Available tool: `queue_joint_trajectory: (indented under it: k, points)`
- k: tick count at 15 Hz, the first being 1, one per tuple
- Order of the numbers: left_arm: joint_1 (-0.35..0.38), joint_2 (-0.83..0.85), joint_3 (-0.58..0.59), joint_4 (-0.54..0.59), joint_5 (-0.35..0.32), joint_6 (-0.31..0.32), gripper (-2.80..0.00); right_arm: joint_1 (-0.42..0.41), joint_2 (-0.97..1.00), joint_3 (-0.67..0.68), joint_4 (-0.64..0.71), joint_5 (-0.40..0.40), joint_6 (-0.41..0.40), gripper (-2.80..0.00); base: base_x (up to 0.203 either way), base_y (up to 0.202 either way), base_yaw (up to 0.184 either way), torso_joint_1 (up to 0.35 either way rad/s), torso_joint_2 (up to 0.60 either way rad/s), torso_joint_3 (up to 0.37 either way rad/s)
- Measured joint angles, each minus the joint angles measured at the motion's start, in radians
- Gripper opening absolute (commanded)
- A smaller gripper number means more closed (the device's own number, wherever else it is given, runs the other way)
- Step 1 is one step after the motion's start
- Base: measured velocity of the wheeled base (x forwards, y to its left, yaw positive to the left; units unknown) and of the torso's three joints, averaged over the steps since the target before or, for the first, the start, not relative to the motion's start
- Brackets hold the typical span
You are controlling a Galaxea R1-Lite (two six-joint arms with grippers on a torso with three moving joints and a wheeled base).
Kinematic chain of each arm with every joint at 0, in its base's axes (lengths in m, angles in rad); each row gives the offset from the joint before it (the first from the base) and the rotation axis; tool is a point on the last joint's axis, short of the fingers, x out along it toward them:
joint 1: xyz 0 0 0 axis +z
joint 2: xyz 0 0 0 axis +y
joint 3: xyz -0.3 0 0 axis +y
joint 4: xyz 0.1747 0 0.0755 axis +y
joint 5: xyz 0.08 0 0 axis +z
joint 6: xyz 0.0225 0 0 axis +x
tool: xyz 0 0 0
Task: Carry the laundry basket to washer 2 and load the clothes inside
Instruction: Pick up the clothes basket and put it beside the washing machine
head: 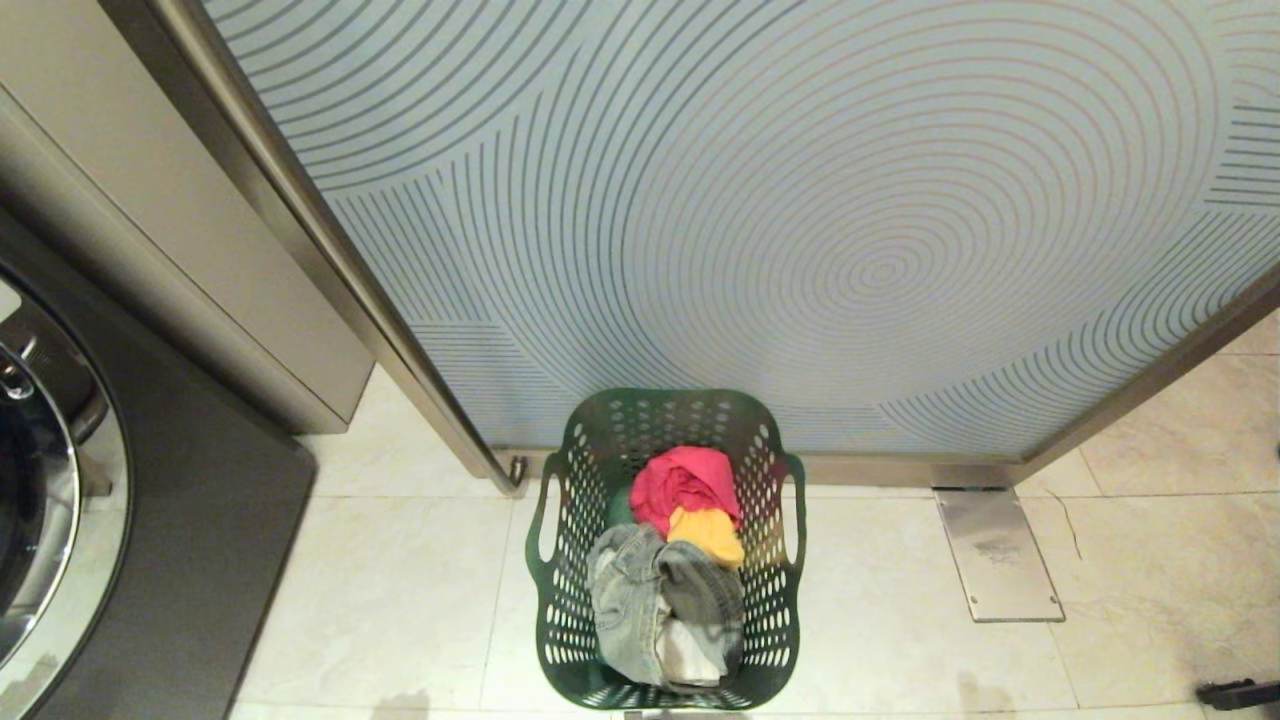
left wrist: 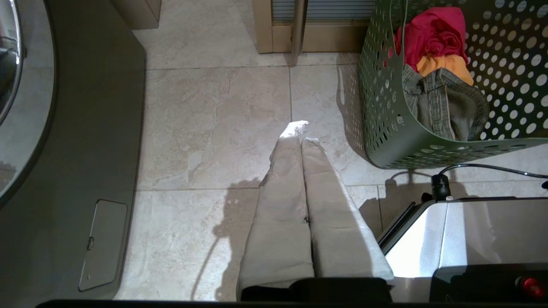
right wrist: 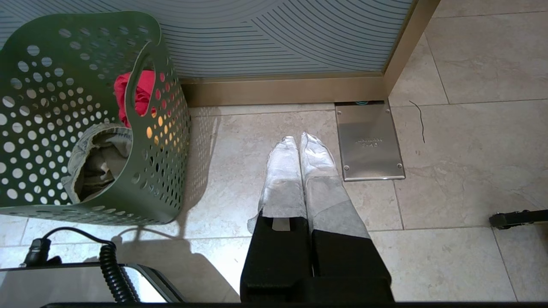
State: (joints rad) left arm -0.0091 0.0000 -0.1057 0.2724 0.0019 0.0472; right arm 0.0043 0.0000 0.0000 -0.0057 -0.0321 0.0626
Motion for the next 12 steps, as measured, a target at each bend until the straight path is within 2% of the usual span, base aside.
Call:
queue_joint_trajectory:
  k: [2, 8, 10, 12]
  points:
    - [0.000, 0.000, 0.000, 0.000, -0.008, 0.029, -2.80, 0.000, 0.000, 0.000, 0.000, 0.000, 0.000, -2.80, 0.000, 0.000, 0.000, 0.000, 0.00, 0.000]
    - [0.000, 0.000, -0.002, 0.000, -0.008, 0.039, -2.80, 0.000, 0.001, -0.012, 0.018, -0.004, -0.012, -2.80, 0.000, 0.000, 0.000, 0.000, 0.00, 0.000]
    - [0.001, 0.009, -0.058, 0.028, -0.002, 0.032, -2.80, -0.001, 0.028, -0.127, 0.062, -0.008, 0.001, -2.80, 0.000, 0.000, 0.000, 0.000, 0.00, 0.000]
    - [0.000, 0.077, -0.194, 0.066, -0.001, 0.027, -2.80, -0.002, 0.122, -0.351, 0.178, -0.007, 0.041, -2.80, 0.000, 0.000, 0.000, 0.000, 0.00, 0.000]
